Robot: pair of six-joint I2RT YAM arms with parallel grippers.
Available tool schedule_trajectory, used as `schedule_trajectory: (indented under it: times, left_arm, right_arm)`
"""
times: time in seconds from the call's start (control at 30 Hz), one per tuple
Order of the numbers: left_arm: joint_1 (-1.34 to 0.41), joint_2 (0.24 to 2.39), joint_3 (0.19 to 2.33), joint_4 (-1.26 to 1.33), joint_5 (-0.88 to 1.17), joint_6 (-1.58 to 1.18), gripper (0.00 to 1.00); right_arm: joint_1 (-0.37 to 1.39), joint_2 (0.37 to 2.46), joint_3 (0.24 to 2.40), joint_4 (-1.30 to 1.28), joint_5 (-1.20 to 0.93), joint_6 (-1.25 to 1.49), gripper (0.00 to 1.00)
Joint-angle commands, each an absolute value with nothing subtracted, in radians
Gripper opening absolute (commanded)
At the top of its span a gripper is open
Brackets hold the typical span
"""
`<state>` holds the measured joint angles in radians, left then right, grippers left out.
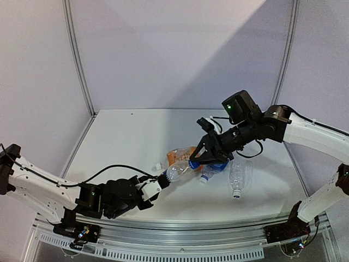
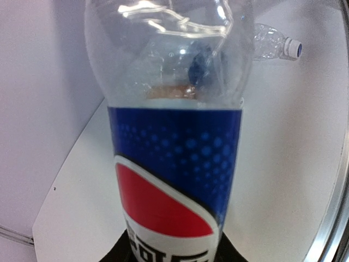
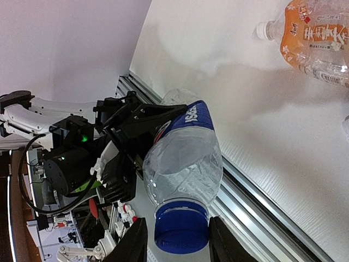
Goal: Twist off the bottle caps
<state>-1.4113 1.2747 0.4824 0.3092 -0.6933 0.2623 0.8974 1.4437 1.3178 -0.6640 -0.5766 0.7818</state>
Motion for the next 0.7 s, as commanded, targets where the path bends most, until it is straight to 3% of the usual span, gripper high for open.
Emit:
schedule_trajectory:
  times: [0.0, 0.2, 0.43, 0.53, 0.67]
  left_arm:
    - [-1.430, 1.271, 0.498, 0.335, -0.704, 0.266, 0.00]
    - [-1.430, 1.271, 0.499, 0.335, -0.703, 0.265, 0.00]
    - [-1.429, 1.275, 0.500, 0.333, -0.700, 0.266, 0.00]
    - [-1.430, 1.283, 0.505, 0.326, -0.682, 0.263, 0.00]
    - [-1.430, 1.300, 0.511, 0.321, -0.667, 0.262, 0.00]
  right_arm:
    - [0.899, 1.462, 1.301, -0.656, -0.610, 0.791, 0.39]
    - [0.900, 1.460, 1.301, -0.674, -0.610, 0.784, 0.35]
    - [0.908, 1.463, 1.313, -0.689, -0.622, 0.748, 0.03]
    - [0.941, 1.477, 1.405, -0.760, -0.522, 0.567, 0.00]
    - [1.008, 1.490, 1.498, -0.785, -0.332, 0.111, 0.01]
